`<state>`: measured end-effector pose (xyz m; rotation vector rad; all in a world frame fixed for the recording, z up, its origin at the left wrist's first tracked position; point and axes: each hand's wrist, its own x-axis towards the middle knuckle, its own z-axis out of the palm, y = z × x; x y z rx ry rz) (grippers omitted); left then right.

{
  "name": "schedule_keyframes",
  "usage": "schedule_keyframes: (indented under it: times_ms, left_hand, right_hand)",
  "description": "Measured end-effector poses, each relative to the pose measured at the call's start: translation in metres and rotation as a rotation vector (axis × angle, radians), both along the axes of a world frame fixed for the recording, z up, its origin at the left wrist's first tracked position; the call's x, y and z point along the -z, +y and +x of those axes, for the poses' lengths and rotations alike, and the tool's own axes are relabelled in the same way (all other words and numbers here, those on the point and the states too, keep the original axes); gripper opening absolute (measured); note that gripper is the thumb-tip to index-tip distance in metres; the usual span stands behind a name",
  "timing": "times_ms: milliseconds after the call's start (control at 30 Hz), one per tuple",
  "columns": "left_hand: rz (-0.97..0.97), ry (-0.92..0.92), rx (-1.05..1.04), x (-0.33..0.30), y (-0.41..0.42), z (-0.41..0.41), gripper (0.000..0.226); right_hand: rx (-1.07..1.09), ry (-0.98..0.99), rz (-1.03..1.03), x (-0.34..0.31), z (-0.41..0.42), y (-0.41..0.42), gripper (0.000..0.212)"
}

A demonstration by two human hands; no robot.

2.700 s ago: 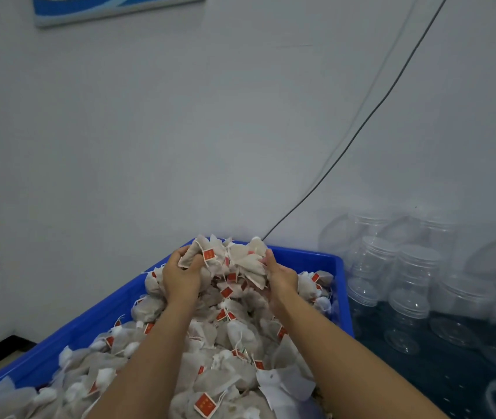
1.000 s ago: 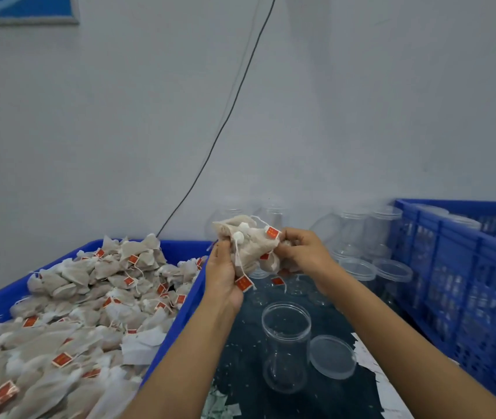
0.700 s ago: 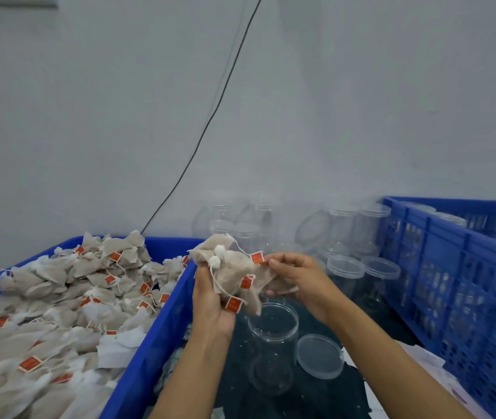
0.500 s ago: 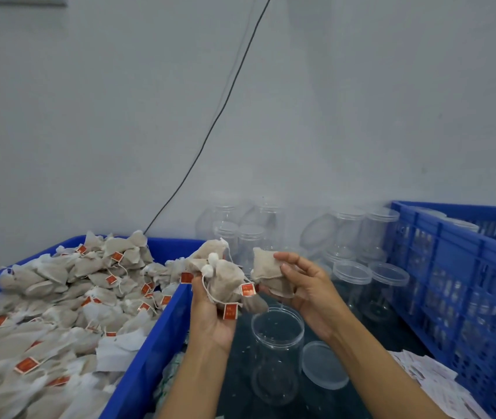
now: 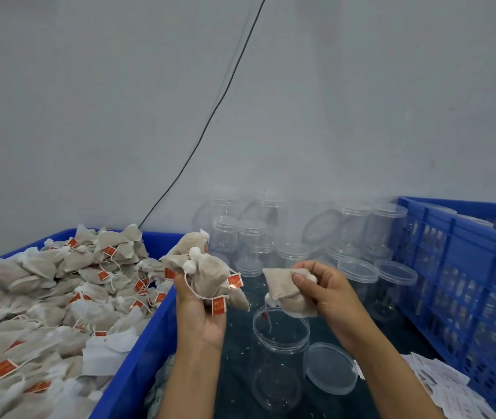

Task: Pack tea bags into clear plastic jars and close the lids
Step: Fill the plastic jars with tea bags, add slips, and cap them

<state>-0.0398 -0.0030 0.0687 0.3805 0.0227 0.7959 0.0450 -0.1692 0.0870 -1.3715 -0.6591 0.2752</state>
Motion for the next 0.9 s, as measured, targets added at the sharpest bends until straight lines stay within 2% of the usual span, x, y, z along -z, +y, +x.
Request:
schedule_keyframes:
  times_ms: [133, 233, 467, 600, 700, 900]
  left_hand:
    - [0.108, 0.033, -0.043, -0.001, -0.002, 0.006, 0.041]
    - [0.119, 0.047, -0.05, -0.007, 0.0, 0.01, 0.034]
    - [0.149, -0.018, -0.02, -0.022, 0.0, 0.019, 0.031]
    - [0.186, -0.006, -0.03, -0.019, -0.003, 0.022, 0.033]
    - [0.201, 0.033, 0.016, -0.017, -0.005, 0.024, 0.031]
    - [-0.005, -0.012, 0.292, -0.019, -0.009, 0.024, 0.029]
  right_hand:
    - [0.022, -0.158, -0.117, 0.003, -0.001, -0.002, 0.007]
    - [0.046, -0.274, -0.192, 0.004, -0.005, 0.0, 0.008]
    - [0.099, -0.744, -0.504, -0.005, -0.007, -0.011, 0.02]
    - [0.095, -0.696, -0.329, -0.007, -0.006, -0.015, 0.016]
    - [0.125, -0.737, -0.314, -0.008, -0.003, -0.016, 0.02]
    - [0.064, -0.649, -0.333, -0.005, 0.001, -0.012, 0.023]
